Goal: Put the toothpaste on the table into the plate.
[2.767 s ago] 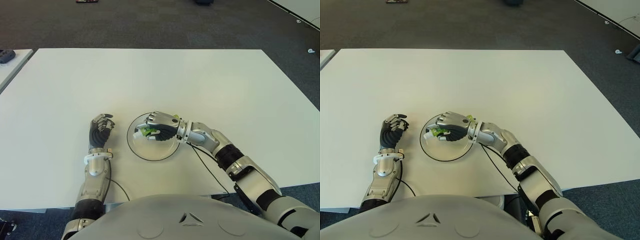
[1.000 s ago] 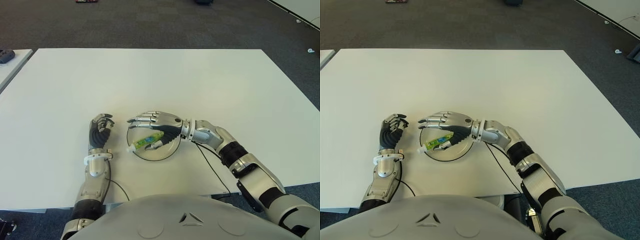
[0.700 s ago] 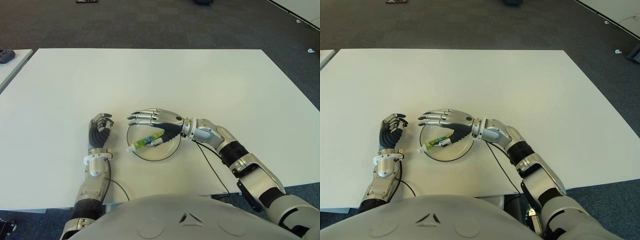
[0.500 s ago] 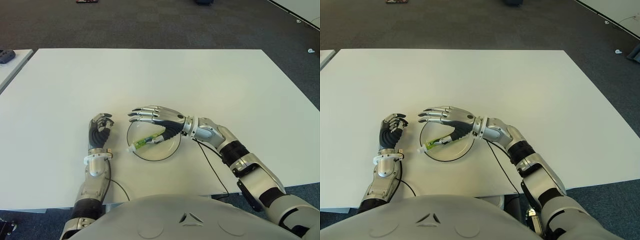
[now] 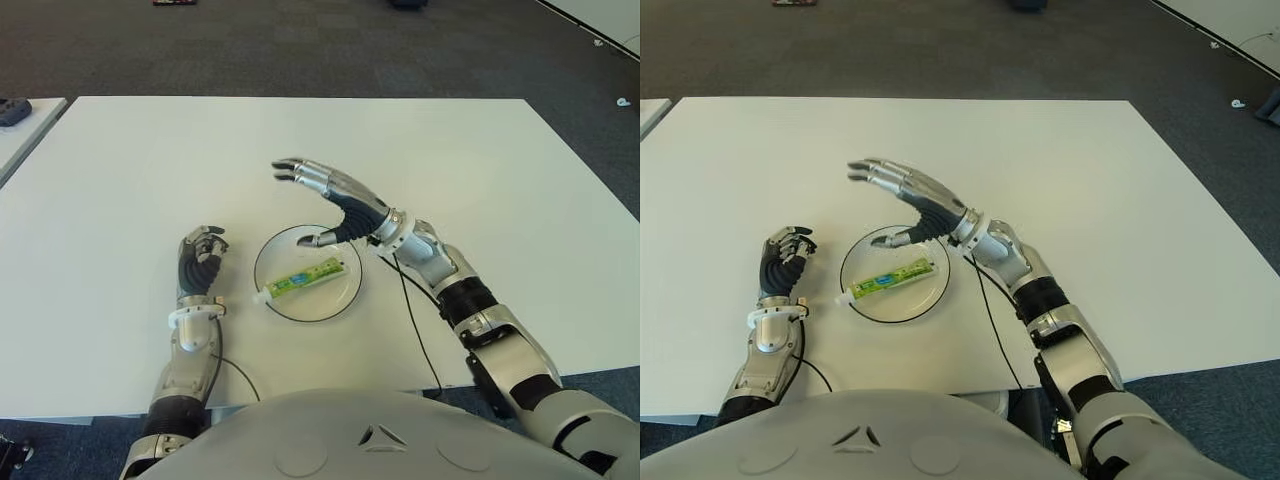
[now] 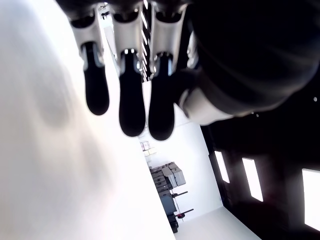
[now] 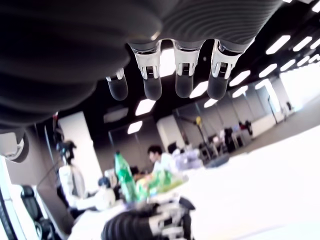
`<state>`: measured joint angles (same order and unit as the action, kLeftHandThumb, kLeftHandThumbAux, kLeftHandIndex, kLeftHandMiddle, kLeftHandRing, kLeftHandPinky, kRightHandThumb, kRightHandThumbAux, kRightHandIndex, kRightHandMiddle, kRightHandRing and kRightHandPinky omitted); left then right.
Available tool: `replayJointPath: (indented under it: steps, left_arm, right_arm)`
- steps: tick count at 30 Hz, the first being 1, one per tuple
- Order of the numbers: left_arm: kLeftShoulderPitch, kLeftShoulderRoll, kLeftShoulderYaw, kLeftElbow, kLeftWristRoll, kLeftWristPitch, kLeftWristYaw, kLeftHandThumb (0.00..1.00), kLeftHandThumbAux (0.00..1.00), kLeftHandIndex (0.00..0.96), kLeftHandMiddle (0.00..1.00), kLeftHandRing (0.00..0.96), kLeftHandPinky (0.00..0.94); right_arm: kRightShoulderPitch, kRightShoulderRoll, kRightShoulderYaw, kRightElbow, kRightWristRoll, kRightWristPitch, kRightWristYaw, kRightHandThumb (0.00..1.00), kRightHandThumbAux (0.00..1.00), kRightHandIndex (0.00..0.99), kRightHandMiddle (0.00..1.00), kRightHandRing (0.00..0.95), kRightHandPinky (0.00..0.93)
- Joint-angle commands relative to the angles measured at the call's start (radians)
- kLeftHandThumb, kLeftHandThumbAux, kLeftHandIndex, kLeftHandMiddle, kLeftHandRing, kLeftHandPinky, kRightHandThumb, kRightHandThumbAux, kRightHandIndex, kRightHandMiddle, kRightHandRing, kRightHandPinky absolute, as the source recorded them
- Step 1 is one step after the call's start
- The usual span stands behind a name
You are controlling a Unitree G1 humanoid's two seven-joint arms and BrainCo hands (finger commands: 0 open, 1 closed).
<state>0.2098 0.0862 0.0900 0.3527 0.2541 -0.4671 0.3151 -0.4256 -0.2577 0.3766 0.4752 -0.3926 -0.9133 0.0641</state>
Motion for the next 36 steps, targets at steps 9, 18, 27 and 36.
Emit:
replayJointPath:
  steps: [9, 18, 27, 36]
  left_arm:
    - [-0.006, 0.003, -0.011, 0.03, -0.03, 0.008, -0.034, 0.706, 0.716, 0.429, 0.603, 0.595, 0.481]
    - [-0.014, 0.004, -0.007, 0.049, -0.046, -0.022, -0.044, 0.706, 0.717, 0.429, 0.616, 0.611, 0.484]
    - [-0.027, 0.006, -0.009, 0.063, -0.066, -0.024, -0.064, 0.706, 0.717, 0.429, 0.615, 0.618, 0.544]
    - [-0.033, 0.001, -0.007, 0.061, -0.077, -0.028, -0.072, 0.705, 0.717, 0.428, 0.601, 0.606, 0.559]
  right_arm:
    - [0.19, 0.126, -0.137, -0.167, 0.29, 0.235, 0.003, 0.348, 0.812, 0.281, 0.296, 0.321, 0.398]
    - [0.298, 0.216, -0.282, -0.237, 0.437, 0.297, -0.065, 0.69, 0.73, 0.418, 0.469, 0.48, 0.512]
    - [0.388, 0.266, -0.347, -0.275, 0.407, 0.369, -0.142, 0.704, 0.727, 0.426, 0.531, 0.527, 0.518]
    - [0.422, 0.274, -0.375, -0.28, 0.368, 0.426, -0.182, 0.703, 0.726, 0.428, 0.54, 0.529, 0.51]
